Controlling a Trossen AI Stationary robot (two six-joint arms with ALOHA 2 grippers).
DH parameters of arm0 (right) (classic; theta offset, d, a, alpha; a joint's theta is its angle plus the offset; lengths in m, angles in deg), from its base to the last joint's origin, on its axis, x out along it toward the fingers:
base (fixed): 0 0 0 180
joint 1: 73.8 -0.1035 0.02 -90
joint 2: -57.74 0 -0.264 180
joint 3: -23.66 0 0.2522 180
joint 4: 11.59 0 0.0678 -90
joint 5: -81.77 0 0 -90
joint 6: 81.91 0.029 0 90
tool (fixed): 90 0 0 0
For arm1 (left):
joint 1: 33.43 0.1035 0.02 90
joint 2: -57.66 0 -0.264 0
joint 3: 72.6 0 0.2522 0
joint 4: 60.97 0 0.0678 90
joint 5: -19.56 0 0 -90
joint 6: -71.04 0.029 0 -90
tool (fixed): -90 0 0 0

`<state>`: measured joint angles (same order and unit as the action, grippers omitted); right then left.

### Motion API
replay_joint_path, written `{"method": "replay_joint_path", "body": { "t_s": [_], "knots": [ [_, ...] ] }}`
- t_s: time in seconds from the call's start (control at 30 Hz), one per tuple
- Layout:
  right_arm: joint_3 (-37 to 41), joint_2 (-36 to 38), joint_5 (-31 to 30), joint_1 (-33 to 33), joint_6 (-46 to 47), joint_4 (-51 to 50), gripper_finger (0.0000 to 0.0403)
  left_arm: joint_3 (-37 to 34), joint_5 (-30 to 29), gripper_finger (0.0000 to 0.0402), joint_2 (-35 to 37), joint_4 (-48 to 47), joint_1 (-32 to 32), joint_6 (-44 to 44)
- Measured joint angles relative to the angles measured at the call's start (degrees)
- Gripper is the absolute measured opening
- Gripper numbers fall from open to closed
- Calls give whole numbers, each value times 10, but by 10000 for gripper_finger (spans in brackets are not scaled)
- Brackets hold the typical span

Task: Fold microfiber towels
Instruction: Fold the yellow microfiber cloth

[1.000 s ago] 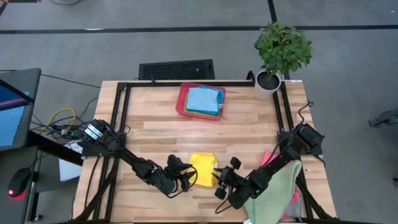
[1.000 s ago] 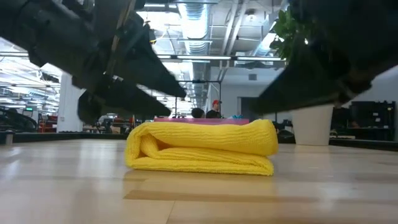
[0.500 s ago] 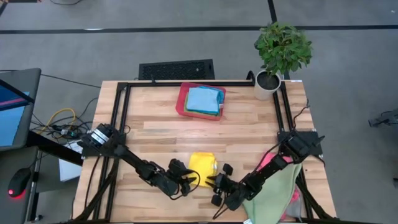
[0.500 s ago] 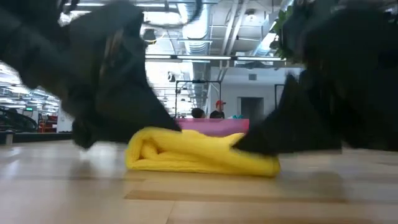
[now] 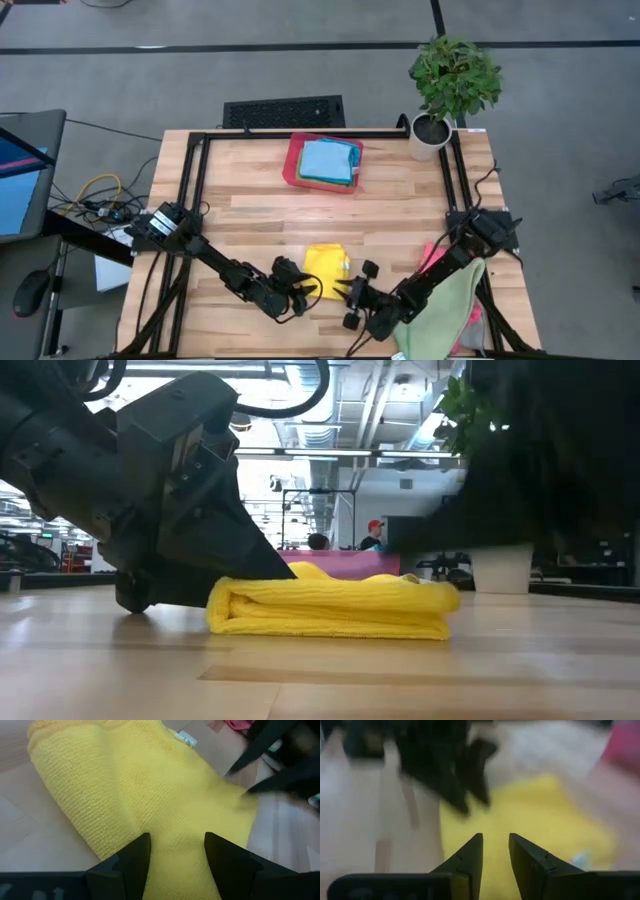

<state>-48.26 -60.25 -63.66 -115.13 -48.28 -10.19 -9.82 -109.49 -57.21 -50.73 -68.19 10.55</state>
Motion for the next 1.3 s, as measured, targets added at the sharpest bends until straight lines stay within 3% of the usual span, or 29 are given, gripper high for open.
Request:
{"method": "replay_joint_path", "body": {
  "t_s": [0.2, 0.43, 0.6, 0.73, 0.83, 1.0, 1.17, 1.3],
  "knots": [
    [22, 14, -29, 46, -41, 27, 120, 3, 1, 184, -1, -2, 2, 3],
    [55, -50, 20, 88, -23, 119, 120, 3, 2, 184, 2, -3, 0, 4],
    [58, -76, 11, 91, -3, 148, 120, 2, 11, 184, 50, -7, 0, 38],
    [59, -69, 15, 89, -8, 138, 120, 3, -32, 184, 93, -54, -1, 81],
    [59, -65, 20, 88, -9, 134, 120, 3, -109, 184, 101, -86, 1, 104],
    [60, -65, 24, 88, -11, 138, 120, 2, -120, 159, 67, -130, 47, 114],
    [60, -65, 26, 88, -10, 139, 120, 3, -113, 127, 32, -94, 74, 169],
    [60, -65, 27, 88, -8, 137, 120, 3, -92, 107, 17, -126, 84, 145]
  ]
}}
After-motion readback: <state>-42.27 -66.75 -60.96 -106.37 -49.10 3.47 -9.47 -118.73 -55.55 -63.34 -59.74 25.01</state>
